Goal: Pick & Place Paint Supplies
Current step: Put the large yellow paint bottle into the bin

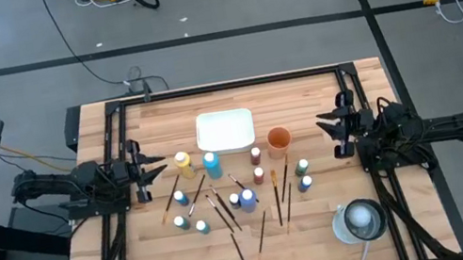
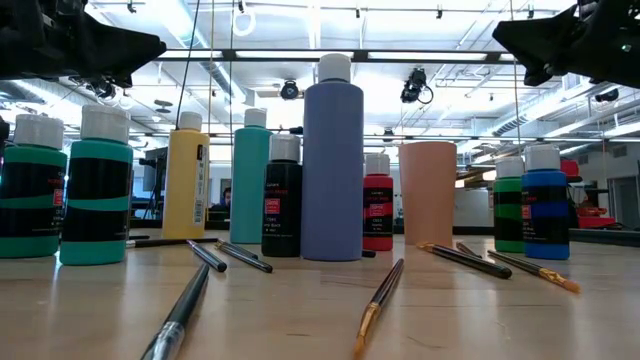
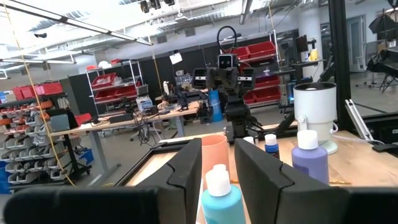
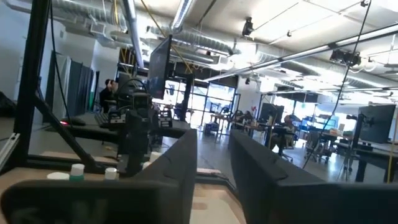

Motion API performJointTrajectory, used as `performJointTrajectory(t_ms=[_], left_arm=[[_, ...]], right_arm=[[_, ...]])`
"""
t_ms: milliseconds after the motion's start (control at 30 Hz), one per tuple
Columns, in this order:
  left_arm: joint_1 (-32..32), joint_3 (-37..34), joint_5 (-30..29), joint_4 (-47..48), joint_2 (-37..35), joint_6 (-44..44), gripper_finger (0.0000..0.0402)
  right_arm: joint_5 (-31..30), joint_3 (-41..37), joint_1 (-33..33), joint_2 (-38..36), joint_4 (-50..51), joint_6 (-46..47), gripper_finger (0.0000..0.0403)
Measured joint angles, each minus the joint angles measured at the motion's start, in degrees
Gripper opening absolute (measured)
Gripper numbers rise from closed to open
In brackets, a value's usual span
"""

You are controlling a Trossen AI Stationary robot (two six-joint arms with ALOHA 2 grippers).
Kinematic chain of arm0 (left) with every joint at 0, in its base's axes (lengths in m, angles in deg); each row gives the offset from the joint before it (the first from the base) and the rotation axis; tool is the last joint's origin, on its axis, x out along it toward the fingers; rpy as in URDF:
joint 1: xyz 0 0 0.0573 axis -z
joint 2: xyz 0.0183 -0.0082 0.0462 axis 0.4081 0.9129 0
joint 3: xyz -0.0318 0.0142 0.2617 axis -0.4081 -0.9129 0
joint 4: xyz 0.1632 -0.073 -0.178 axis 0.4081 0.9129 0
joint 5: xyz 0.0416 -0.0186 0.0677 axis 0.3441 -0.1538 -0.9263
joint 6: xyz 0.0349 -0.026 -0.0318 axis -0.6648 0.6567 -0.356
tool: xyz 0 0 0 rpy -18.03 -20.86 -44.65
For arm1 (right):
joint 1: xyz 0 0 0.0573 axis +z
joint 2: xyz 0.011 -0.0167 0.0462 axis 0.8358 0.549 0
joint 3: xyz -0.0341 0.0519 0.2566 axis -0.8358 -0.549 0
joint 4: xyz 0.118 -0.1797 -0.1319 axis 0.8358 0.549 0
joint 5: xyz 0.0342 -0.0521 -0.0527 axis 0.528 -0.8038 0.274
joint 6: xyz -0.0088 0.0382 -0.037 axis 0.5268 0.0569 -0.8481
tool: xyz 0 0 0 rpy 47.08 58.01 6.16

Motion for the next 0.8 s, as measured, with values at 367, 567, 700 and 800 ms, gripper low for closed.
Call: performJointTrajectory(t_ms=[367, 567, 700, 800], left_arm=[[0.0, -0.02, 0.0, -0.01, 0.0, 0.02, 0.0104], [0.0, -0.04, 0.0, 0.01, 0.0, 0.0, 0.0104], [0.0, -0.04, 0.0, 0.01, 0.0, 0.0, 0.0104], [0.0, -0.04, 0.0, 0.01, 0.0, 0.0, 0.0104]], right_arm=[[0.02, 0.0, 0.0, 0.0, 0.0, -0.29, 0.0121], [0.02, 0.0, 0.0, 0.0, 0.0, -0.29, 0.0121], [0.03, 0.0, 0.0, 0.0, 0.07, -0.3, 0.0121], [0.02, 0.0, 0.0, 0.0, 0.07, -0.4, 0.0121]])
